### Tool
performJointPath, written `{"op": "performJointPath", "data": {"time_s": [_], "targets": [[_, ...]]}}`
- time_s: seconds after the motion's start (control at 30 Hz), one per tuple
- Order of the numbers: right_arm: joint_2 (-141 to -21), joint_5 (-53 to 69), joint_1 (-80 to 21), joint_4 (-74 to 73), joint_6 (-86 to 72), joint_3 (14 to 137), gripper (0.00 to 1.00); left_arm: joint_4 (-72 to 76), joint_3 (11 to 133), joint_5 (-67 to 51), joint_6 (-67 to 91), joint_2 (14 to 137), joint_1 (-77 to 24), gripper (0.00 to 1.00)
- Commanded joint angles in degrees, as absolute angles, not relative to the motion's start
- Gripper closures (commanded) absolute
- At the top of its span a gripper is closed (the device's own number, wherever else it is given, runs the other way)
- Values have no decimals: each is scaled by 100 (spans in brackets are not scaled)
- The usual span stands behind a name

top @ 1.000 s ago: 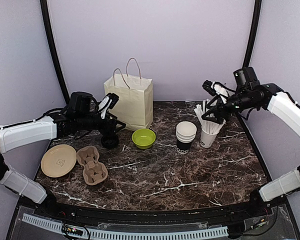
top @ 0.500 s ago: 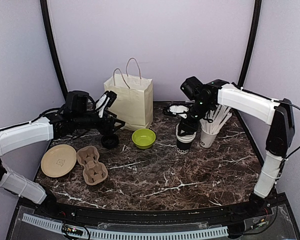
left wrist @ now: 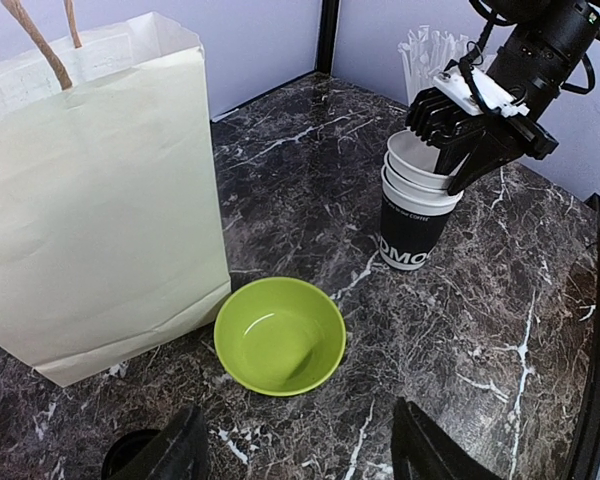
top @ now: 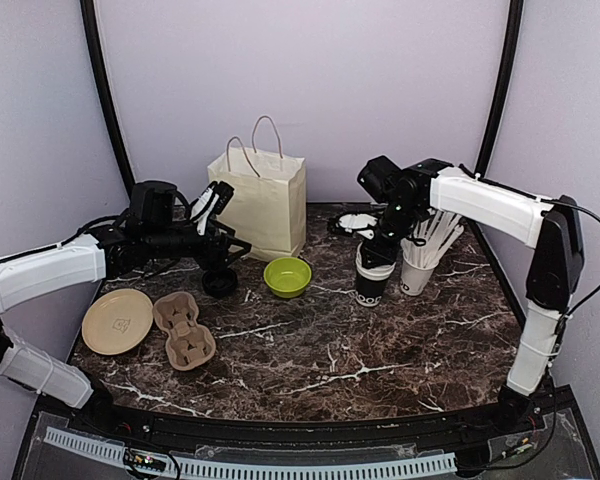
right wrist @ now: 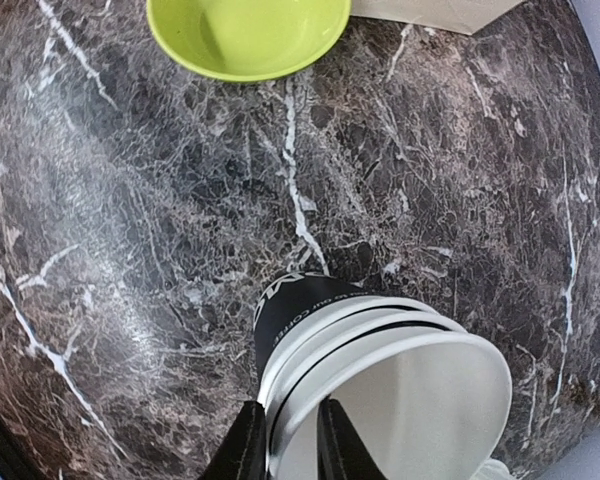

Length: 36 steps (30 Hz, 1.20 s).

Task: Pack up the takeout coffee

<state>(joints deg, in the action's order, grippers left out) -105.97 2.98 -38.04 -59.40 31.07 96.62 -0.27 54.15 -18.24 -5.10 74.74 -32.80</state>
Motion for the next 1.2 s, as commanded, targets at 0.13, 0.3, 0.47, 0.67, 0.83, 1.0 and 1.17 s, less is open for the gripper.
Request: {"op": "performJointPath", "data": {"time_s": [0.13,0.3,0.47,0.67,0.83,1.0,1.17], "targets": [[-10727,326,-3898,-5929,3149,10097,98,88,5309,-1911,-481,7222,-3305,35],[-10888,86,-3982,-5785,3275,10701,100,157,5280,-1938,-399,7266,-3302,35],[-11100,1193,-3804,-5915,3371,11187,100,186,5283,-1990,-348,7335,-3302,35],[-11469,1565,-3600,-6136,3129,11889,100,237,5261,-2032,-276,7370,-3305,35],[-11339,1464,-3658,-6045,3192,11727,100,666,5260,-1773,612,7446,-3468,36],[-10843,1045,-3806,-5442,3406,10714,100,2086,4957,-648,2813,7483,-4016,13],[-10686,931,-3814,-5276,3467,10340,100,3030,5071,-262,4506,8329,-4361,18]]}}
